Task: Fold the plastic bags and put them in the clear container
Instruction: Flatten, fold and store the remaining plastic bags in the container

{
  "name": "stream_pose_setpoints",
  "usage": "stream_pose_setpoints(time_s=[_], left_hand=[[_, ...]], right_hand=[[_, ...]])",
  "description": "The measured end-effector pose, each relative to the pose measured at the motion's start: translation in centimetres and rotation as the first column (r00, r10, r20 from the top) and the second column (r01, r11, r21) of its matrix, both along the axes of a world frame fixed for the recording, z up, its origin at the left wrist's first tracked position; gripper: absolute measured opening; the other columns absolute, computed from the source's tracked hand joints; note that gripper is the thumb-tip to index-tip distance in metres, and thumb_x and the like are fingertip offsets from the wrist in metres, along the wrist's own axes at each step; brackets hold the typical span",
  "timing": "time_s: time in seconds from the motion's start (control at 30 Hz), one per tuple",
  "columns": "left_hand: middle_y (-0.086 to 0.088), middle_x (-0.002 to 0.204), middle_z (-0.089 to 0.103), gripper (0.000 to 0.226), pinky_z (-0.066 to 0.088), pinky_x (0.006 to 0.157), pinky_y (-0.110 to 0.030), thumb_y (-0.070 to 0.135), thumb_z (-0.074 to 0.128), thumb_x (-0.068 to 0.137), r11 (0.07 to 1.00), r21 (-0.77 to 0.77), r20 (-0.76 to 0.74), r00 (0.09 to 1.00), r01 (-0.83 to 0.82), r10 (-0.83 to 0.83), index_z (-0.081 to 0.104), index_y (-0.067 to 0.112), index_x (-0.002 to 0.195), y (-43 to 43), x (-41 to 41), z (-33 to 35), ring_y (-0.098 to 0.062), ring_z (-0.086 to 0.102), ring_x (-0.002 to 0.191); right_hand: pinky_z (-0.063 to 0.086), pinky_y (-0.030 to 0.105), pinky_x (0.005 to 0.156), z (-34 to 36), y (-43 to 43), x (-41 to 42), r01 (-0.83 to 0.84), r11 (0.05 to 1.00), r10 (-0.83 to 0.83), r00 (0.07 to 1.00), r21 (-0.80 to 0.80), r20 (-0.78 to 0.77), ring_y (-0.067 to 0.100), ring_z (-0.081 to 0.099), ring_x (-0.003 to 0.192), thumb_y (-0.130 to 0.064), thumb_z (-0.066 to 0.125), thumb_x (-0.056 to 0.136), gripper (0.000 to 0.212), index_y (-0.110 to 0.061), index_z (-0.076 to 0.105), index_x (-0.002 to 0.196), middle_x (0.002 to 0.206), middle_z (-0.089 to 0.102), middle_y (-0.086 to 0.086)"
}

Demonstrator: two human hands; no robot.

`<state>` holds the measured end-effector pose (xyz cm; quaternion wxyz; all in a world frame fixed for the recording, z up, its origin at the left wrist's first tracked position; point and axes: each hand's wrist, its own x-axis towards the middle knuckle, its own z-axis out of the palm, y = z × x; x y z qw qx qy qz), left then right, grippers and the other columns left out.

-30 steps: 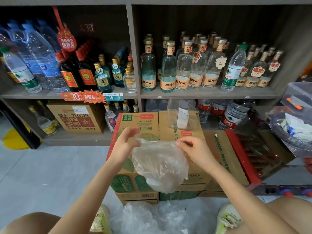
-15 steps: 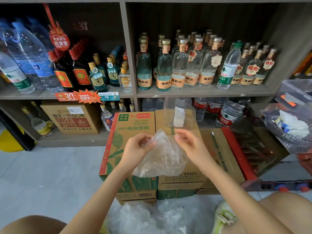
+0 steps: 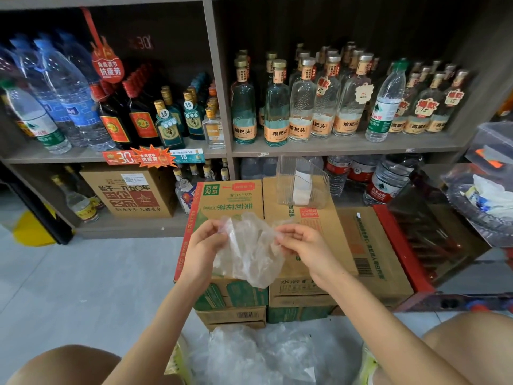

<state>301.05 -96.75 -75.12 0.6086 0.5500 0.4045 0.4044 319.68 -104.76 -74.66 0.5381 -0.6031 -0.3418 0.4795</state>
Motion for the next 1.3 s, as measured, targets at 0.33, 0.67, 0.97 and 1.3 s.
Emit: stream_pose_setpoints(time_s=[0.33, 0.67, 0.97, 1.3], left_hand=[[0.001, 0.077, 0.068, 0.019, 0.053, 0.063, -0.026, 0.022, 0.062, 0.076, 0.999, -0.010, 0.125, 0.991, -0.051, 0.051, 0.062, 0.007, 0.086, -0.4, 0.4, 0.9, -0.015, 0.065, 0.071], [0.011, 0.068, 0.062, 0.016, 0.040, 0.062, -0.025, 0.016, 0.055, 0.095, 0.948, -0.120, 0.181, 0.932, -0.296, 0.314, 0.057, 0.017, 0.079, 1.3, -1.0, 1.4, -0.007, 0.054, 0.062], [-0.008, 0.079, 0.056, 0.014, 0.040, 0.062, -0.028, 0.028, 0.054, 0.098, 0.884, 0.258, -0.043, 0.909, -0.390, 0.414, 0.054, 0.019, 0.088, 1.8, -2.2, 1.2, -0.014, 0.048, 0.070], [0.000, 0.083, 0.052, 0.019, 0.040, 0.058, -0.029, 0.026, 0.040, 0.103, 0.831, 0.131, -0.254, 0.792, -0.540, 0.555, 0.045, 0.008, 0.101, 6.0, 2.3, -1.4, -0.019, 0.050, 0.074]], right_hand=[[0.051, 0.022, 0.070, 0.6, 0.3, -0.8, -0.005, 0.992, 0.010, 0.999, 0.123, -0.040, 0.013, 0.066, 0.072, -0.003, 0.062, 0.088, 0.008, -0.008, 0.068, 0.091, 0.075, 0.071, -0.001], [0.049, 0.023, 0.072, 1.0, -1.1, 2.8, 0.071, 0.997, -0.074, 0.994, 0.033, 0.082, 0.013, 0.063, 0.077, -0.005, 0.058, 0.091, 0.008, -0.006, 0.066, 0.090, 0.083, 0.070, 0.003], [0.045, 0.027, 0.065, 0.9, -2.2, 5.4, 0.226, 0.970, -0.192, 0.941, -0.092, 0.279, 0.019, 0.054, 0.068, 0.005, 0.055, 0.080, 0.013, 0.002, 0.061, 0.069, 0.067, 0.060, 0.010], [0.043, 0.020, 0.082, 0.3, 1.3, 5.8, 0.195, 0.980, -0.173, 0.931, -0.036, 0.323, 0.004, 0.056, 0.100, -0.029, 0.058, 0.093, 0.032, -0.021, 0.054, 0.124, 0.110, 0.061, -0.013]])
